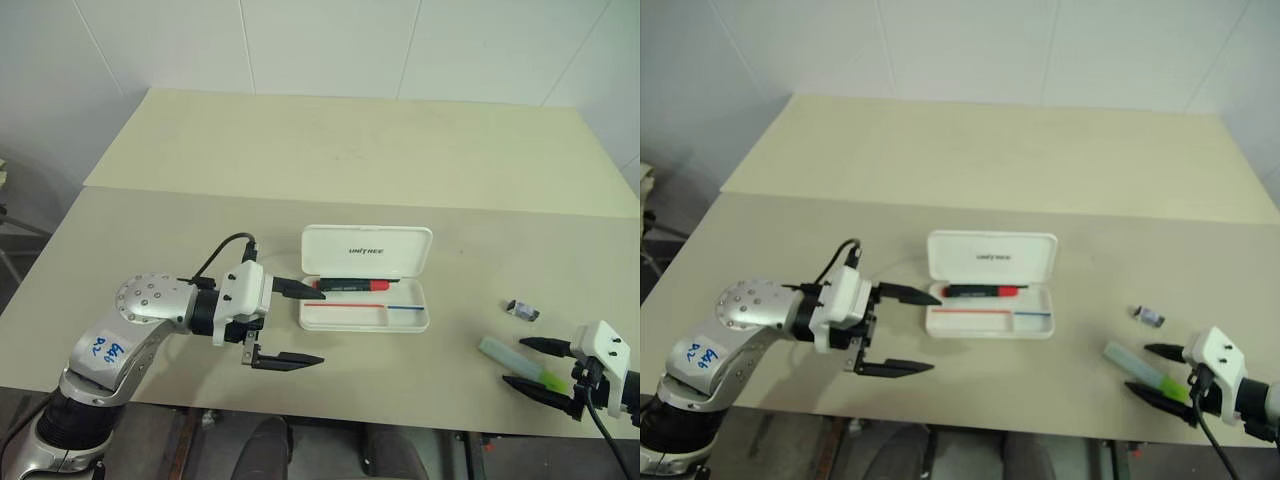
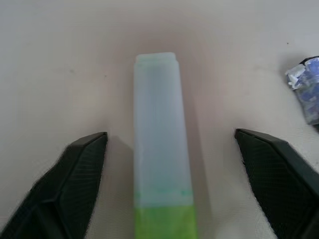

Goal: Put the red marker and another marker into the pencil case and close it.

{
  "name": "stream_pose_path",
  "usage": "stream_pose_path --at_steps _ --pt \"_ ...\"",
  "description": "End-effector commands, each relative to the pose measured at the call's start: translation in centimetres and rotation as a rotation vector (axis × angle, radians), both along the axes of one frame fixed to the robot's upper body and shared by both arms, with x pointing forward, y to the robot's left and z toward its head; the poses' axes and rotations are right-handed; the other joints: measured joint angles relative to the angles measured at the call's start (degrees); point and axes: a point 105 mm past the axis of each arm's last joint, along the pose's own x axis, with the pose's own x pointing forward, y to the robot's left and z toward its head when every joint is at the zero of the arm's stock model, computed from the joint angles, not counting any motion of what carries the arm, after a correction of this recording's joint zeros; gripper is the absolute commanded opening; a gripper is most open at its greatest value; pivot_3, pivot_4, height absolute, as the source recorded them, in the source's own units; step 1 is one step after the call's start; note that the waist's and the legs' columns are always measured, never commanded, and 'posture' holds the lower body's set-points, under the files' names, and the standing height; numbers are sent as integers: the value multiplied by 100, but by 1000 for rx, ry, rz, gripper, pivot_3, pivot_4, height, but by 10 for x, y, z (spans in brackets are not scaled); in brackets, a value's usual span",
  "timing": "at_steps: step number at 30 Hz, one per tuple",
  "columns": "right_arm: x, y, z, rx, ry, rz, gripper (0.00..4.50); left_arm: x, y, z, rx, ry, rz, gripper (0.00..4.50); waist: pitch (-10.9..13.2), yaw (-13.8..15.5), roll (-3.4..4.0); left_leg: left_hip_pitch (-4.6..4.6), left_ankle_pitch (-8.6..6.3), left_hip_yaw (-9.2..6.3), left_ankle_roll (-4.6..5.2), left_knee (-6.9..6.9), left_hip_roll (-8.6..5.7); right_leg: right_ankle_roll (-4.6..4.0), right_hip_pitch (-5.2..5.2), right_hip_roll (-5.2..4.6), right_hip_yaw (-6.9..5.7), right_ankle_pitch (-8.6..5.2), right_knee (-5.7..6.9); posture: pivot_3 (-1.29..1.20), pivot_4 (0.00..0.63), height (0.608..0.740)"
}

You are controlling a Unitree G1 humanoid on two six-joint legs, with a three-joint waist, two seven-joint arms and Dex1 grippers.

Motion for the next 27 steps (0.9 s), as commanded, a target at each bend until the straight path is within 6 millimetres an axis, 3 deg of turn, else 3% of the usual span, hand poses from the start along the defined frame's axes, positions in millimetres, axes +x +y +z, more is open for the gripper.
stream_pose_path --at_steps 1,6,11,15,24,27 --pt "-14 -1 -16 -26 78 47 2832 4 5 12 9 -80 16 4500 -1 3 -1 1 0 0 0 1 0 0 1 0 0 0 0 0 150 740" --pt "-12 -4 -17 -48 60 55 1084 8 7 11 21 -100 31 4500 -3 1 -5 3 1 -1 1 -2 5 -3 2 4 0 -1 1 0 150 740" --pt "8 7 -4 -64 -32 70 1099 13 12 7 33 -119 56 4500 -12 -30 -27 6 1 2 0 1 8 -5 2 7 4 4 1 0 150 740" --pt "25 36 21 -57 -122 179 1099 13 25 1 56 -117 85 4500 -5 -140 -27 9 3 8 -1 4 25 -18 1 25 13 19 1 0 150 740" --pt "57 118 83 35 -293 443 1099 14 44 -6 80 -139 125 4500 6 -143 -10 9 4 12 -1 0 55 -34 -13 57 18 25 6 0 150 740" --pt "59 145 94 73 -308 533 1099 13 47 -9 94 -142 136 4500 6 -135 -10 4 3 10 -2 -3 56 -35 -18 56 16 24 5 0 150 740"
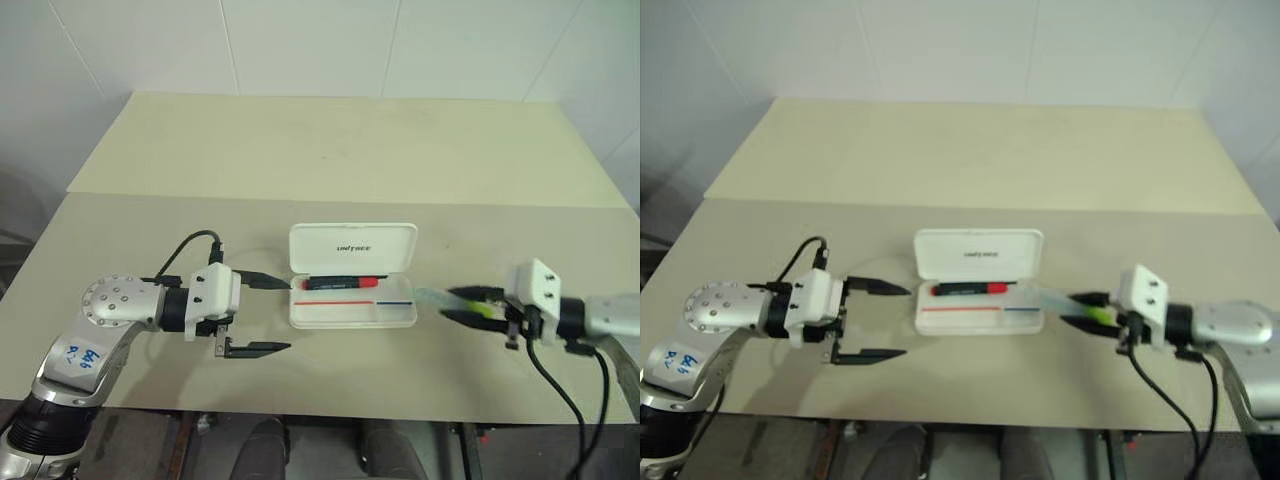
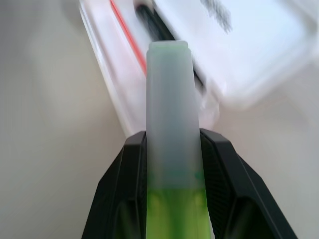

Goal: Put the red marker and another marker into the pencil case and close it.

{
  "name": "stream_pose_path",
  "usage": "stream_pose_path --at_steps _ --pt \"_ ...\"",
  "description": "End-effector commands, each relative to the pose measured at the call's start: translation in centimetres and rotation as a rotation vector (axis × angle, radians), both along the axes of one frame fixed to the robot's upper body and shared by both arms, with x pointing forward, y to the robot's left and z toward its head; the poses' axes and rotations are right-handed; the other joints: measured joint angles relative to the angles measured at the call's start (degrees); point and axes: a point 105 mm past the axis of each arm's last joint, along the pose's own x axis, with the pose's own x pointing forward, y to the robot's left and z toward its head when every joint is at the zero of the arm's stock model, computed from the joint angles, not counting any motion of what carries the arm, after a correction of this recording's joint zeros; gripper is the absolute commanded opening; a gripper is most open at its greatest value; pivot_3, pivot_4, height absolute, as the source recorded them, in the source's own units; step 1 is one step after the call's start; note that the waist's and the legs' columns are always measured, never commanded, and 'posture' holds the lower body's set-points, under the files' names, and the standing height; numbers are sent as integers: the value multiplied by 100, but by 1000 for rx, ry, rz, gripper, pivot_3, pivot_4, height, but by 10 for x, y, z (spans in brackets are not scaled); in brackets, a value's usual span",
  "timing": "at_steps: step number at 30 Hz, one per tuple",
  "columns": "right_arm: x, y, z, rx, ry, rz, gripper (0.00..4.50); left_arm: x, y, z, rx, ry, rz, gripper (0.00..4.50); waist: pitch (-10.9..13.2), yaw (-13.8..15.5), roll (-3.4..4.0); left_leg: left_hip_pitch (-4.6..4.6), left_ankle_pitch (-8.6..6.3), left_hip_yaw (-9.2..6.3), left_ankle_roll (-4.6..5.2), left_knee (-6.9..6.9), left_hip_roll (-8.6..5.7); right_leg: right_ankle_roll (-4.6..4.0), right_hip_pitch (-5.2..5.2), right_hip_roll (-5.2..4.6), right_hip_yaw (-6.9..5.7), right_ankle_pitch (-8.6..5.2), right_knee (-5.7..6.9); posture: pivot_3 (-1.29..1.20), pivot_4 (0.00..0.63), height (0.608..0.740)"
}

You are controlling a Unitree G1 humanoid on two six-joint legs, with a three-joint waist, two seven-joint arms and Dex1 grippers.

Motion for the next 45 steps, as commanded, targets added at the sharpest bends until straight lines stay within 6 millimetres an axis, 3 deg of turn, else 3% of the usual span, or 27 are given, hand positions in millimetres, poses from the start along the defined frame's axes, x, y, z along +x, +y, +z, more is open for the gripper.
stream_pose_path --at_steps 1,9,17,26,34,45 --pt "-4 29 10 38 4 109 1099 -3 6 4 28 -48 13 4500 0 15 0 0 -1 -2 -2 -1 1 0 0 0 -2 0 0 0 150 740" --pt "-3 90 5 106 17 304 1099 -4 15 3 42 -55 58 4500 1 0 -1 -6 -7 -7 -10 -13 2 1 -12 -1 -8 0 2 0 150 740" --pt "9 119 -13 139 35 331 1099 -4 18 5 29 -61 87 4500 1 -11 -1 -4 -7 -6 -10 -13 2 0 -13 -1 -9 0 7 0 150 740" --pt "16 135 -33 102 49 375 1099 -3 15 6 22 -67 84 4500 1 -11 0 -2 -7 -7 -10 -15 4 2 -20 2 -10 1 20 0 150 740" --pt "22 132 -45 36 40 398 1099 -3 13 9 18 -80 81 4500 1 -12 0 -2 -7 -7 -10 -15 3 7 -22 3 -11 4 24 0 150 740" --pt "27 139 -41 47 22 409 1099 -1 11 11 15 -94 83 4500 2 -22 0 2 -7 -7 -10 -15 5 14 -23 5 -10 7 32 0 150 740"
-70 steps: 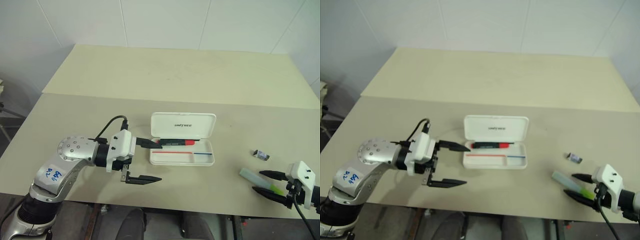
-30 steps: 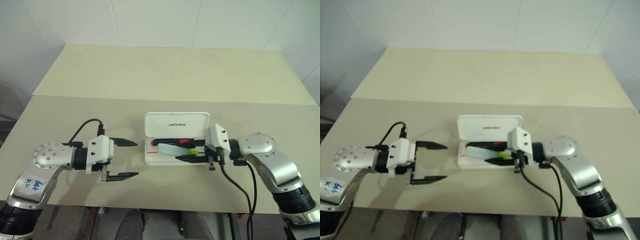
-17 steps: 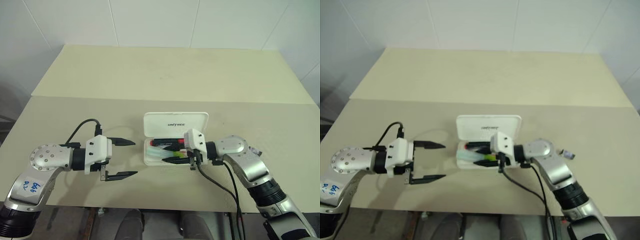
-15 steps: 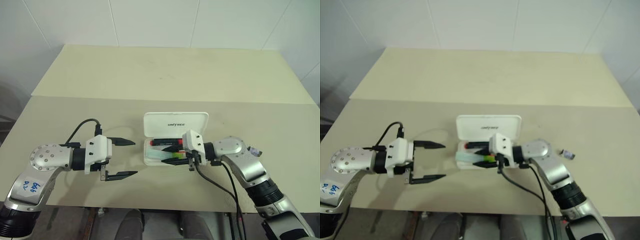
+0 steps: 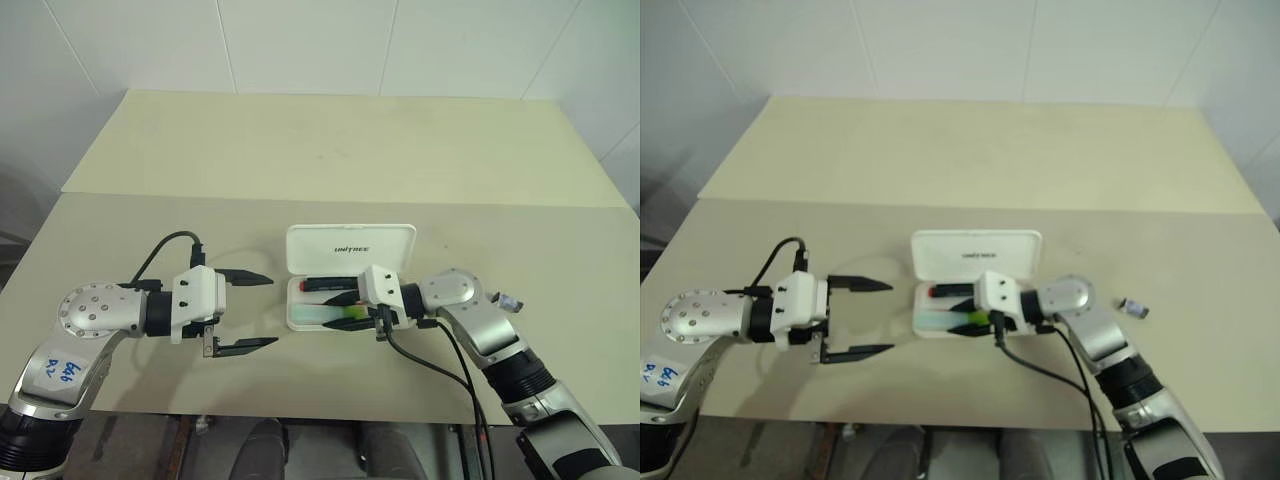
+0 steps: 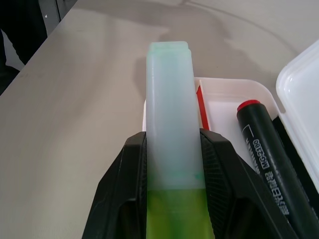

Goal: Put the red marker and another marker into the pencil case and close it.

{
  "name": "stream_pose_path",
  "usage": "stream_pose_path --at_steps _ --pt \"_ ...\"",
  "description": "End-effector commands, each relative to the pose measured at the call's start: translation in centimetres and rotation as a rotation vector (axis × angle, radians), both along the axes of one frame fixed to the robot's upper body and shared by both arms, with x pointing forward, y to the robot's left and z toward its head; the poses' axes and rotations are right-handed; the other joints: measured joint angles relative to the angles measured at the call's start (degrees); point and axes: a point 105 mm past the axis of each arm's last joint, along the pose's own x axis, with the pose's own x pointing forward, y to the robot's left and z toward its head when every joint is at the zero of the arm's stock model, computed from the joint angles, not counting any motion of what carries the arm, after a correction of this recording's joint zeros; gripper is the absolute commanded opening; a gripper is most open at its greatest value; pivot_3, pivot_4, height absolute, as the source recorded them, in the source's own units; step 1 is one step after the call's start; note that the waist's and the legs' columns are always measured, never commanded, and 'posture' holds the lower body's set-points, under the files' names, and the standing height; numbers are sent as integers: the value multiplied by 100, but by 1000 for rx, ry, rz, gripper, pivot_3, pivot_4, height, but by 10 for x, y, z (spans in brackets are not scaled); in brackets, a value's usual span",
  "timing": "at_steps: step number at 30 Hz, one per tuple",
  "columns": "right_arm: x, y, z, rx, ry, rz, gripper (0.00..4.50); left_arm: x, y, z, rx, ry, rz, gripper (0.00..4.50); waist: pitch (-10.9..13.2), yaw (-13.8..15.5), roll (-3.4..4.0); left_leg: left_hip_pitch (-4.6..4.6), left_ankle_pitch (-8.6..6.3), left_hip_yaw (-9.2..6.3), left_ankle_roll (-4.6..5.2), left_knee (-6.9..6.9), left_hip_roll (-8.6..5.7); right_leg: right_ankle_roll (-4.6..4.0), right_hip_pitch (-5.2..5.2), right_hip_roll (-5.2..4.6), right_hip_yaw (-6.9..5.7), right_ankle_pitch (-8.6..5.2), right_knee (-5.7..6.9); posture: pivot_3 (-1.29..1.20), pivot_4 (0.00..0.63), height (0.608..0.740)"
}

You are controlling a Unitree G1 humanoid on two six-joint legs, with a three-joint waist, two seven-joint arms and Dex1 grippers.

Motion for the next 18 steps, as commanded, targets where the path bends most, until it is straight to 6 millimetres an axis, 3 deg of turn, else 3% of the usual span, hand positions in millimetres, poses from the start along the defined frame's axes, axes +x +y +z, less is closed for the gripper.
stream_pose_path --at_steps 1,8,9,16,18 --pt "-1 5 13 31 -35 36 1099 0 -3 8 -5 -40 -9 4500 0 1 0 0 0 0 0 0 0 0 0 0 0 0 1 0 150 740" --pt "-6 5 16 37 -14 66 1099 1 -5 8 -7 -47 -12 4500 0 2 0 0 0 -1 0 -1 0 0 -1 0 0 0 1 0 150 740" --pt "-7 5 16 36 -19 74 1849 1 -5 9 -8 -47 -12 4500 0 2 0 0 0 -1 0 -1 0 0 -1 0 0 0 1 0 150 740" --pt "-4 1 18 29 -64 63 4299 2 -6 9 -7 -47 -19 4500 0 2 0 0 0 -1 0 0 0 0 -1 0 -1 0 2 0 150 740" --pt "-4 1 23 47 -76 64 4457 2 -6 9 -8 -47 -21 4500 0 -1 0 0 0 0 0 -1 0 0 -1 0 0 0 2 0 150 740"
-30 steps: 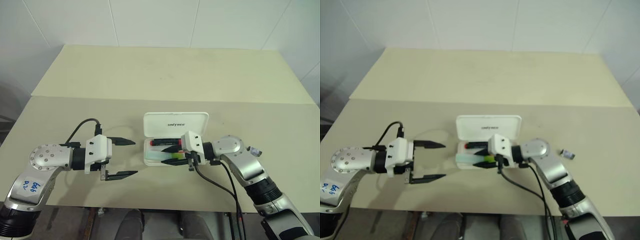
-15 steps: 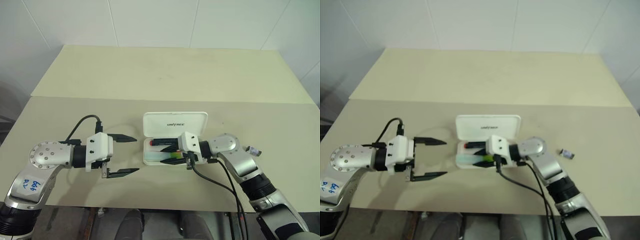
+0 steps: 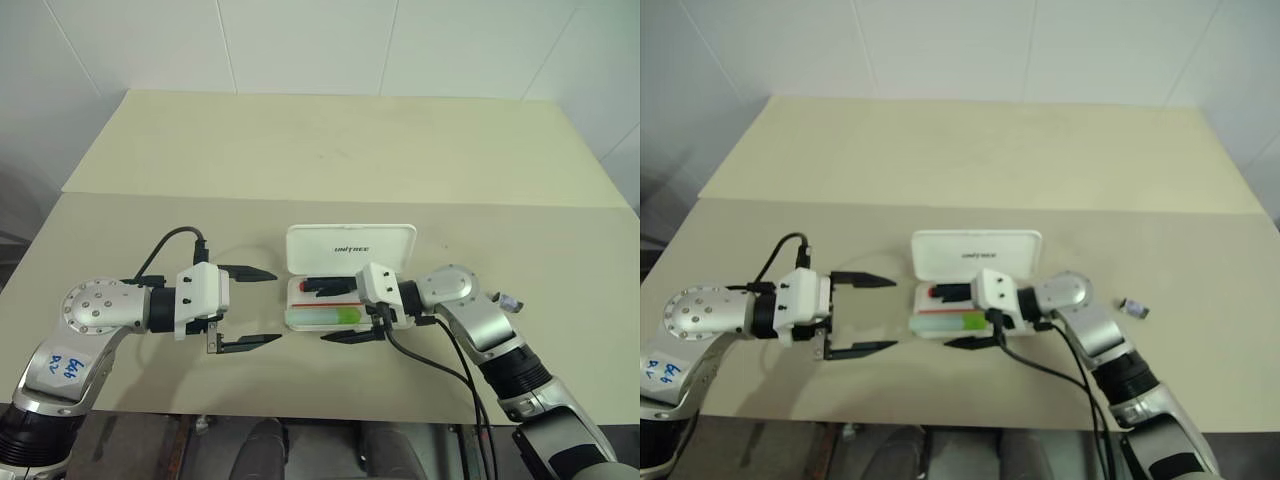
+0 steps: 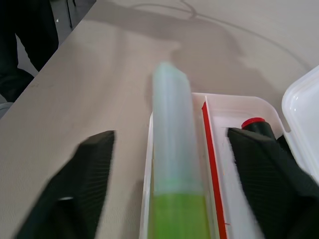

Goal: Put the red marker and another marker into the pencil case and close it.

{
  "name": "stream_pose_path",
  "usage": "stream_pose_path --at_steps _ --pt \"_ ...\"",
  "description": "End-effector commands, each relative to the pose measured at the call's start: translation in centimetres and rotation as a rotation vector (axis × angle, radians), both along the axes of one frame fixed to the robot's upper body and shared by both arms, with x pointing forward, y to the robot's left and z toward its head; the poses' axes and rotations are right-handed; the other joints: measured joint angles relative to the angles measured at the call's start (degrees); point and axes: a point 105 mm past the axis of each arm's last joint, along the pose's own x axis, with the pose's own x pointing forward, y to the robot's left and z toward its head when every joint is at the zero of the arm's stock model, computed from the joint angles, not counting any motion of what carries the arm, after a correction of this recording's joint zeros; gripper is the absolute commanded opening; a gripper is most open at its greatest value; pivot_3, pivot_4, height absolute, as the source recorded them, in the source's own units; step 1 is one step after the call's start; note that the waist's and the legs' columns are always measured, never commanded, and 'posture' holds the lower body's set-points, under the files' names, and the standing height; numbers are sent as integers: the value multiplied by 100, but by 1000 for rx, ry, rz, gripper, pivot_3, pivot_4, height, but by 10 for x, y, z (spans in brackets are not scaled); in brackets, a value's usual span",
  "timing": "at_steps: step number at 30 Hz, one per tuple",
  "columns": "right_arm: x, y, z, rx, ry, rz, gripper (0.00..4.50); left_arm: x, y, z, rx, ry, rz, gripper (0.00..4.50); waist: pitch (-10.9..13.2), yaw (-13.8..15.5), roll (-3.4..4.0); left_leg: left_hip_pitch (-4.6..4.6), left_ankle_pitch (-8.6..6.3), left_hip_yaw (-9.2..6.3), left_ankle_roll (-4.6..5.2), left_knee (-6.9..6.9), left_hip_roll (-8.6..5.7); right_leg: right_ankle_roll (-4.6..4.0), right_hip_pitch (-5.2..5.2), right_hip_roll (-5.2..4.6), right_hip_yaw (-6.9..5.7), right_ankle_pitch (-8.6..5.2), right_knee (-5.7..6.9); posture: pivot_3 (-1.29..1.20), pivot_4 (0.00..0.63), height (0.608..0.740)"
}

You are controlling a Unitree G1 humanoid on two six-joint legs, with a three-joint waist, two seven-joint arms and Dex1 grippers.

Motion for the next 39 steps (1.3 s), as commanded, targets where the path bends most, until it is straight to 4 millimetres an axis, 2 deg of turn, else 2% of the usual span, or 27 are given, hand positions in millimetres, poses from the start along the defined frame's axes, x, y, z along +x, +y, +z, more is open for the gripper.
stream_pose_path --at_steps 1,7,15,18,21,27,31,33,34,39 --pt "0 0 20 46 -71 14 4457 -1 -2 5 -3 -28 -10 4500 0 1 0 0 0 0 0 0 0 0 0 0 0 0 0 0 150 740" --pt "-6 4 36 114 -70 16 4457 1 -2 5 -3 -28 -12 4500 0 7 0 -1 0 -1 0 0 1 1 -3 0 0 1 2 0 150 740" --pt "-12 0 52 151 -81 -3 4457 2 -2 4 -4 -30 -15 4500 0 10 1 -1 0 -1 0 -2 1 -1 -5 0 0 0 2 0 150 740" --pt "-17 6 62 181 -77 3 4457 3 1 3 0 -27 -10 4500 0 7 1 -2 0 -1 0 -4 1 0 -5 0 0 0 1 0 150 740" --pt "-23 16 64 192 -72 37 4457 4 6 1 9 -23 -3 4500 0 6 1 -2 0 -1 0 -7 3 -3 -8 1 0 -2 2 0 150 740" --pt "-32 25 54 179 -45 83 2469 5 17 -4 36 -17 26 4500 0 10 1 -6 0 0 0 -21 5 0 -24 3 0 0 3 0 150 740" --pt "-30 23 56 189 -49 67 846 6 22 -13 40 -2 55 4500 0 11 0 -20 0 6 0 -27 5 17 -51 2 2 9 19 0 150 740" --pt "-29 19 58 195 -55 56 207 5 23 -17 39 6 61 4500 0 12 0 -22 1 5 -1 -29 8 23 -63 5 0 10 36 0 150 740" --pt "-28 16 60 200 -60 46 51 5 23 -19 36 9 64 4500 0 12 0 -21 1 5 -1 -30 12 23 -65 9 -1 10 40 0 150 740" --pt "-25 -2 65 188 -83 -8 51 8 22 -22 26 7 76 4500 0 15 0 -19 1 5 -1 -30 21 7 -66 16 -3 2 48 0 150 740"
